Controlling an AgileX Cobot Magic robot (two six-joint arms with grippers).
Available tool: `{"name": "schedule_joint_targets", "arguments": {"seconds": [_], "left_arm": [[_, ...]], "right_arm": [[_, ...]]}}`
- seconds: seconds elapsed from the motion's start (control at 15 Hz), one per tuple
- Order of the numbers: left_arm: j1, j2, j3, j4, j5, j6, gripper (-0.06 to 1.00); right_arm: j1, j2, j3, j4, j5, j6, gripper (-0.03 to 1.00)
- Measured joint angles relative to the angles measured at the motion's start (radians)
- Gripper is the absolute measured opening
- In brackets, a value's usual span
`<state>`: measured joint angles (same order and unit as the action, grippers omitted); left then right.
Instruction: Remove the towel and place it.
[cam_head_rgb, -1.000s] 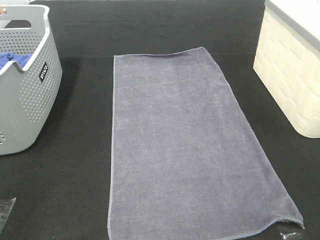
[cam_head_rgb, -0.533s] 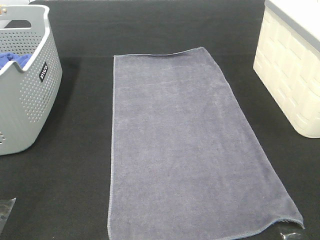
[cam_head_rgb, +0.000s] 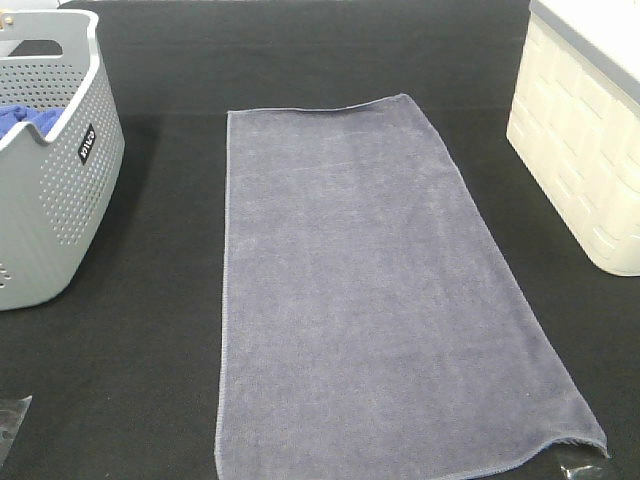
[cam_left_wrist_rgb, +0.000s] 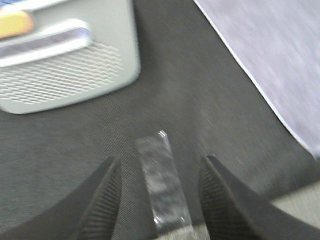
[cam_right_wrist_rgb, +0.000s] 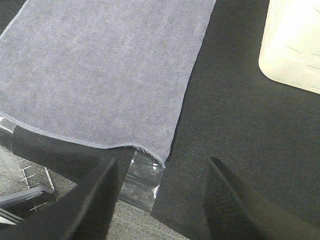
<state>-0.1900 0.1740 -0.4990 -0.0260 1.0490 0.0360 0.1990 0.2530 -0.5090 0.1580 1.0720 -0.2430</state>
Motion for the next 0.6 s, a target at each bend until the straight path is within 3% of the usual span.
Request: {"name": "schedule_joint_targets", "arguments": {"seconds": [0.13,0.27,0.6], "left_arm": [[0.120,-0.121,0.000,0.000,0.000,0.000,0.47],[0.184,-0.177,0.000,0.000,0.000,0.000,0.47],[0.195,-0.178,0.000,0.005,0.000,0.000,0.48]], "right_arm": [[0.000,0.000,0.000,0.000,0.000,0.000,0.50],[-0.002,0.000,0.000,0.001,0.000,0.000,0.50],[-0.202,-0.139,0.000,0.007,0.000,0.000,0.50]]}}
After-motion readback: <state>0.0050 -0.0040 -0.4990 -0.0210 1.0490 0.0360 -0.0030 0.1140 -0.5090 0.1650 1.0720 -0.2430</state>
